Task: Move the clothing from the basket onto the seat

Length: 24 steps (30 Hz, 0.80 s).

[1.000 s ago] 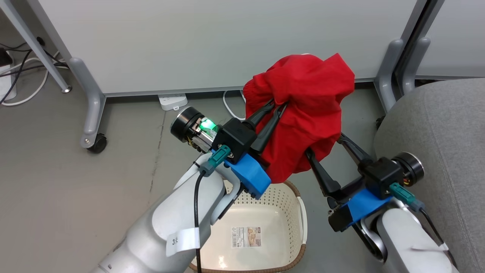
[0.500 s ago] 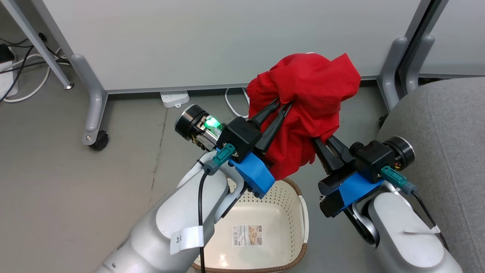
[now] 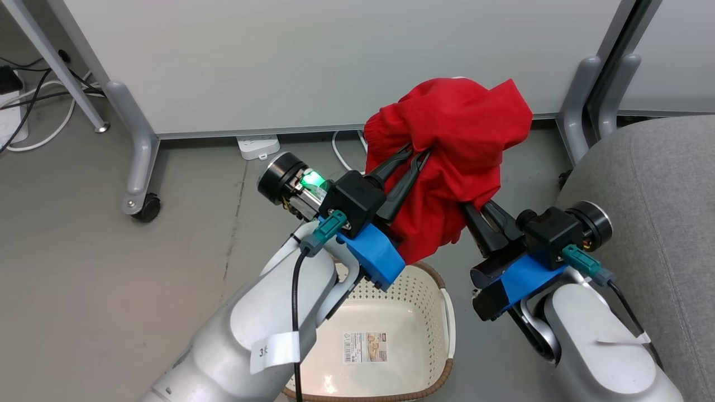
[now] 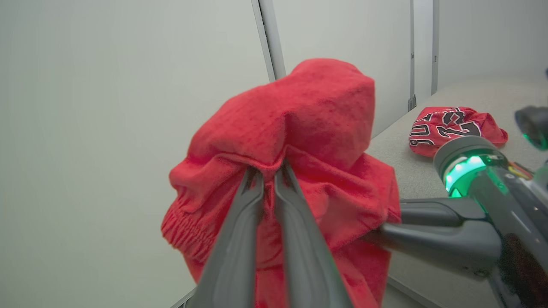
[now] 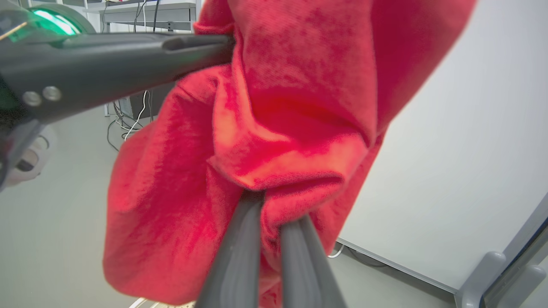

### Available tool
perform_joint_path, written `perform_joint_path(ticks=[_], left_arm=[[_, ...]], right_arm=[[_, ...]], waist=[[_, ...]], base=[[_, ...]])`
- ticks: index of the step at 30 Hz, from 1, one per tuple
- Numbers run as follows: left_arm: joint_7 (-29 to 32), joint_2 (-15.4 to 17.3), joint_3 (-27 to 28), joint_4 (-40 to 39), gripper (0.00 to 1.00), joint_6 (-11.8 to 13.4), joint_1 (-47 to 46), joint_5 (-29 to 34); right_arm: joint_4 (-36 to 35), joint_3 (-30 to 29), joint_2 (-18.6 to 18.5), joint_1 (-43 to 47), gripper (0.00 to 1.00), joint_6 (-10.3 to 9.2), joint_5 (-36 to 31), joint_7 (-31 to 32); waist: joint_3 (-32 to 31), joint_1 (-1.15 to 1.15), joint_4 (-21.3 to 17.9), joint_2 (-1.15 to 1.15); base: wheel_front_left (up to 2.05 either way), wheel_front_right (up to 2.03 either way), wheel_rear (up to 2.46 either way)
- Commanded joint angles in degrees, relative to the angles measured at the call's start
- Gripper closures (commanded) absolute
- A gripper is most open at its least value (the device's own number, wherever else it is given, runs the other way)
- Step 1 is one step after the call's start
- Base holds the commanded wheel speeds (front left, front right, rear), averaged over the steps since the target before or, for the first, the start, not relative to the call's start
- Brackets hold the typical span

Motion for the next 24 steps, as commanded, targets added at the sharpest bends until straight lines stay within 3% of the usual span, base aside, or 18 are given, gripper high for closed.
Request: perform_joint_path(ticks=[1, 6, 7, 8, 9, 24], left_arm=[[-0.2, 0.0, 0.5, 0.1, 1.0, -0.1, 0.2, 0.2], [-0.2, 0.0, 0.8, 0.3, 1.0, -0.3, 0.3, 0.5], [-0.2, 0.0, 0.9, 0.4, 0.73, -0.2, 0.3, 0.6], [-0.2, 0.0, 0.9, 0.4, 0.73, -0.2, 0.3, 0.6], [-0.2, -0.1, 1.1, 0.1, 0.0, 0.2, 0.1, 1.0], [-0.2, -0.2, 2.4, -0.5, 0.0, 0.1, 0.5, 2.7]], right_arm=[[0.0, 0.1, -0.3, -0.2, 1.0, 0.01, 0.4, -0.2], [-0.2, 0.2, -0.2, -0.1, 1.0, 0.01, 0.5, -0.2], [-0.2, 0.2, -0.2, -0.1, 1.0, 0.01, 0.5, -0.2], [-0.2, 0.2, -0.2, -0.1, 1.0, 0.01, 0.5, -0.2], [-0.2, 0.1, -0.2, -0.1, 1.0, 0.01, 0.5, -0.2], [-0.4, -0.7, -0.3, -0.1, 1.0, 0.01, 0.7, -0.2]], waist=[[0.1, 0.0, 0.0, 0.0], [0.1, 0.0, 0.0, 0.0], [0.1, 0.0, 0.0, 0.0], [0.1, 0.0, 0.0, 0.0], [0.2, 0.0, 0.0, 0.0], [1.1, 0.0, -0.7, 0.0]], base=[[0.0, 0.0, 0.0], [0.0, 0.0, 0.0], [0.0, 0.0, 0.0], [0.0, 0.0, 0.0], [0.0, 0.0, 0.0], [0.0, 0.0, 0.0]])
